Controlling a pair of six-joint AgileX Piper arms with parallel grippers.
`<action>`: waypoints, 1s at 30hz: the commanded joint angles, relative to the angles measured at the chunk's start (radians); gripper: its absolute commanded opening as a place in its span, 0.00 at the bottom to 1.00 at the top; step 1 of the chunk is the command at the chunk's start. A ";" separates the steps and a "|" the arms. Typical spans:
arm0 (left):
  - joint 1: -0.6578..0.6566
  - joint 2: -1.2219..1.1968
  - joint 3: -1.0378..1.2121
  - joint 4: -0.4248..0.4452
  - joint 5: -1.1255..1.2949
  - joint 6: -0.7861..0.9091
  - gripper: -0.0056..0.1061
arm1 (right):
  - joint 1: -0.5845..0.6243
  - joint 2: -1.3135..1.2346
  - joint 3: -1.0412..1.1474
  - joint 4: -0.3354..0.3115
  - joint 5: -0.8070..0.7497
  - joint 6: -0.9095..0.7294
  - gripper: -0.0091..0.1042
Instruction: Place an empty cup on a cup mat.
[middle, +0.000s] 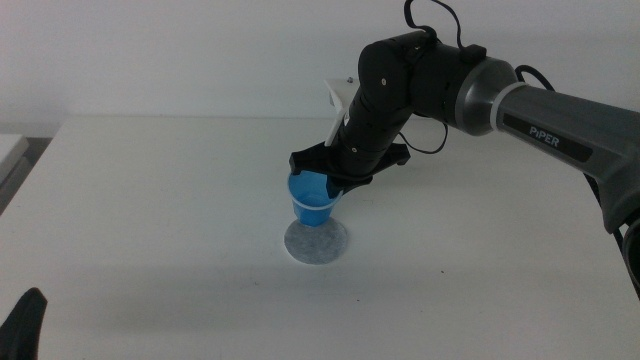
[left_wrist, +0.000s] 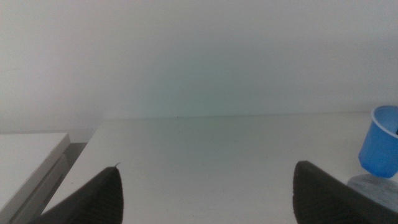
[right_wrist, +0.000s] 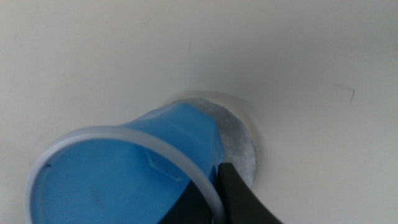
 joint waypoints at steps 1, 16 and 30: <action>-0.001 -0.004 0.000 0.002 -0.012 -0.003 0.89 | 0.003 0.003 -0.008 -0.011 -0.015 0.010 0.06; -0.001 -0.004 0.000 0.002 -0.012 -0.003 0.89 | 0.003 0.054 -0.008 -0.004 0.020 -0.006 0.12; -0.001 -0.004 0.000 0.002 -0.012 -0.003 0.89 | 0.003 0.050 -0.008 -0.001 0.042 -0.029 0.38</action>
